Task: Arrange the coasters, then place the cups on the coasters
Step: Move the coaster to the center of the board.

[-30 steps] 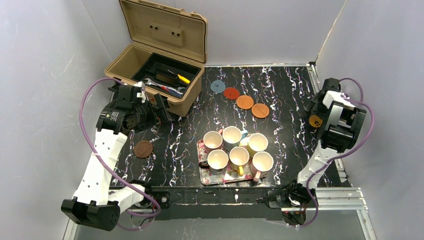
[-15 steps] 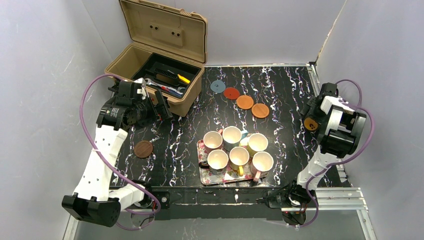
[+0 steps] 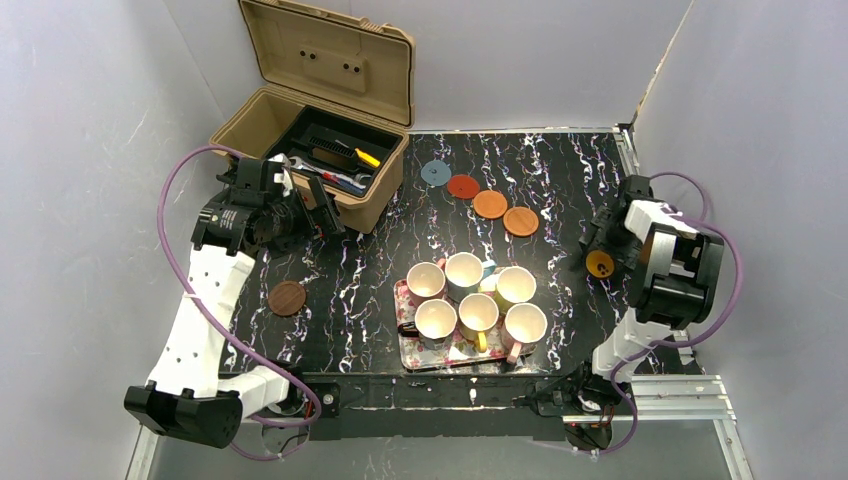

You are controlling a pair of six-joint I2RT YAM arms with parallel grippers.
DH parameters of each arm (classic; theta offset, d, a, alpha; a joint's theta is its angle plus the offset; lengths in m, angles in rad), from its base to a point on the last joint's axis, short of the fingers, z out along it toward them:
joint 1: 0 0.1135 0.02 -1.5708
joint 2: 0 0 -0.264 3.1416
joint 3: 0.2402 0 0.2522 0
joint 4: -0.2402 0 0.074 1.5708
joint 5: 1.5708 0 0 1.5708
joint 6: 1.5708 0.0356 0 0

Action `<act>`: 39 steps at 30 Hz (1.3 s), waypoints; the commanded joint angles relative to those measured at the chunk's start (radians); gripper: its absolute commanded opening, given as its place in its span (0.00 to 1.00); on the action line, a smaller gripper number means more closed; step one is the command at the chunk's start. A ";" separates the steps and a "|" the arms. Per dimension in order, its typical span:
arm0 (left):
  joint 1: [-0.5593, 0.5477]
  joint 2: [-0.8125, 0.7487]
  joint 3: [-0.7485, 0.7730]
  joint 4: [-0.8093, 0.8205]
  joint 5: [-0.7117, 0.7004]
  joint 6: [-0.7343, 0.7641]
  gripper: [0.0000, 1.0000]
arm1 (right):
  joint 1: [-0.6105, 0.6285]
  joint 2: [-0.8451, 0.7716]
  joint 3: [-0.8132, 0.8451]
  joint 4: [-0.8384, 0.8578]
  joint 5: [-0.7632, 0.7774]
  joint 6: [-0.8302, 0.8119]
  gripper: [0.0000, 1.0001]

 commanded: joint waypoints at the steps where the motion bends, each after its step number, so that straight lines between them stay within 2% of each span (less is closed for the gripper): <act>1: -0.002 0.008 0.043 -0.038 -0.011 -0.005 0.97 | 0.081 0.002 -0.023 -0.078 0.014 0.046 0.96; 13: -0.001 0.080 0.109 -0.035 -0.024 -0.006 0.98 | 0.215 0.117 0.108 -0.073 -0.017 0.127 0.96; 23: 0.000 0.101 0.131 -0.041 -0.031 -0.027 0.98 | 0.282 0.159 0.179 -0.086 -0.055 0.131 0.97; 39: 0.000 0.096 0.103 0.008 -0.054 -0.067 0.98 | 0.284 0.103 0.438 -0.204 -0.027 -0.033 0.99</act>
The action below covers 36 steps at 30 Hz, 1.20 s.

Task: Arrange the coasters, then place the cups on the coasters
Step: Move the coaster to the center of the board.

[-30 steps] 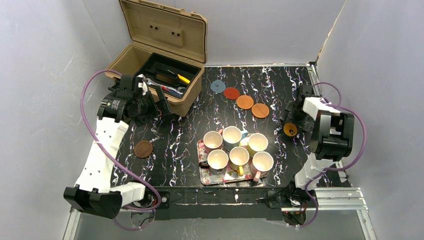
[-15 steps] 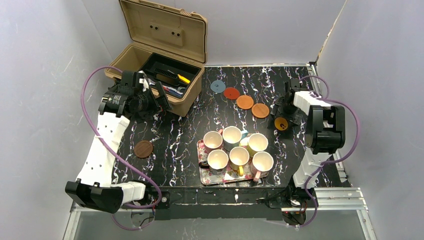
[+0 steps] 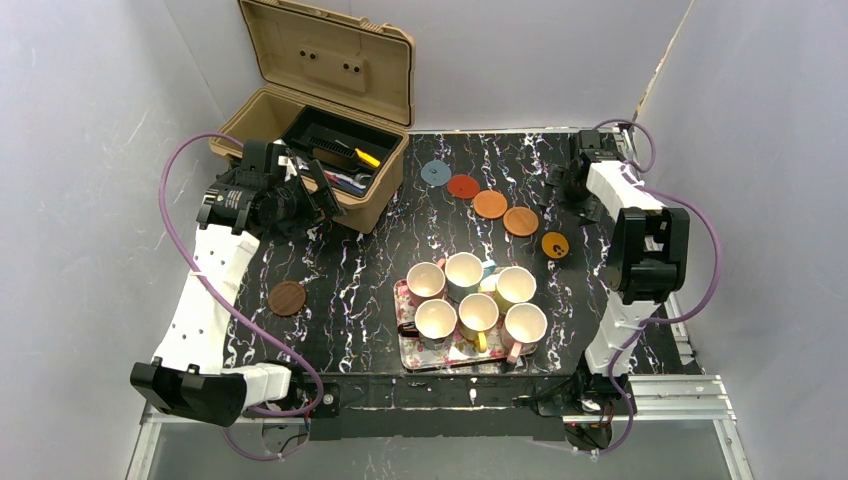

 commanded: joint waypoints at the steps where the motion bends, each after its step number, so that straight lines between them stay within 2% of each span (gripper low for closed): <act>1: 0.000 -0.006 0.005 0.009 -0.012 -0.002 0.98 | -0.002 -0.067 0.049 -0.039 0.011 -0.054 0.98; 9: 0.000 0.014 0.023 0.007 0.015 0.020 0.98 | -0.028 -0.151 -0.093 0.009 -0.016 -0.022 0.99; 11: 0.000 0.012 0.026 0.004 0.013 0.020 0.98 | -0.066 -0.156 -0.126 -0.002 -0.032 -0.007 0.98; 21: 0.000 -0.057 -0.031 0.002 -0.013 -0.017 0.98 | -0.073 -0.230 -0.283 -0.016 -0.049 0.021 0.84; 27: 0.000 -0.076 -0.049 -0.001 -0.011 -0.028 0.98 | -0.073 -0.293 -0.353 0.005 -0.030 0.052 0.80; 36: 0.000 -0.076 -0.049 0.001 0.000 -0.022 0.98 | -0.073 -0.307 -0.397 0.000 0.032 0.068 0.72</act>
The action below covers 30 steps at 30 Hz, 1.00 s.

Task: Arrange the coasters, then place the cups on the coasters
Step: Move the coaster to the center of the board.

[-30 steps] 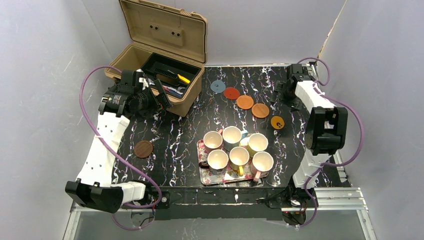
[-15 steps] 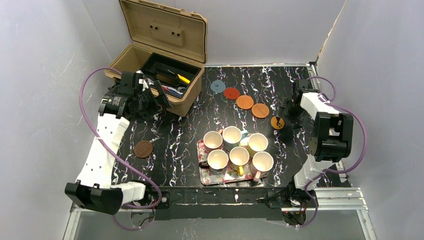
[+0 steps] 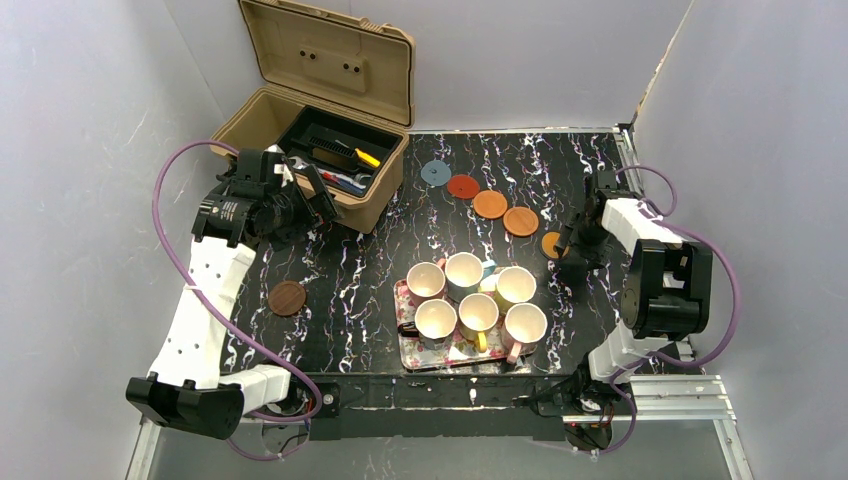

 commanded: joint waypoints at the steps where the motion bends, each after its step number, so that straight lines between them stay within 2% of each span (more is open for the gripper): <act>1: 0.000 -0.013 -0.004 -0.016 0.002 -0.003 0.98 | 0.001 -0.044 -0.025 -0.009 0.063 0.024 0.71; 30: 0.000 -0.012 -0.012 0.000 0.006 -0.017 0.98 | 0.008 0.082 -0.040 0.102 0.073 0.035 0.68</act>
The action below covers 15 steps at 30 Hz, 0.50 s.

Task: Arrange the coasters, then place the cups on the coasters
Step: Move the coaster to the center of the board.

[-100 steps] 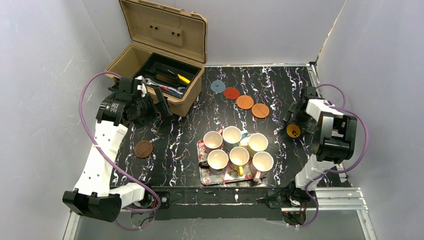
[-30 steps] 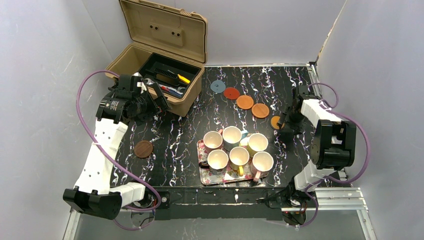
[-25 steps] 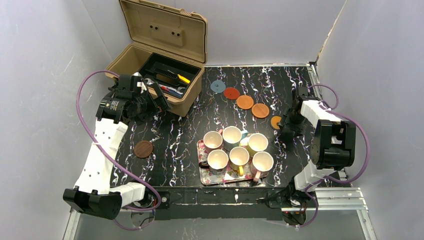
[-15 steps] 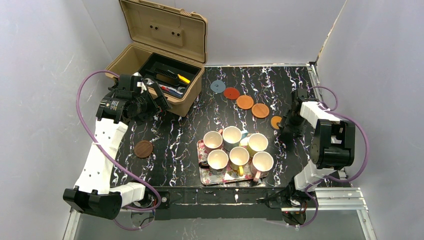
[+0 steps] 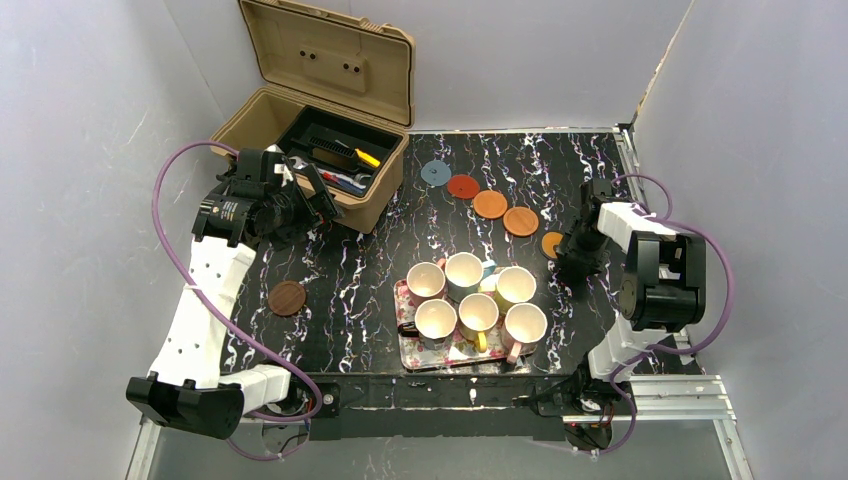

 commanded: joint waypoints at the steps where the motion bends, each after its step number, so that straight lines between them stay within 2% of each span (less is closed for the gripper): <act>1: 0.000 -0.014 -0.011 -0.005 0.003 0.001 0.98 | 0.009 0.032 0.019 0.038 0.018 0.008 0.68; 15: 0.000 -0.020 -0.015 -0.007 0.003 0.002 0.98 | 0.029 0.076 0.046 0.062 -0.003 -0.026 0.67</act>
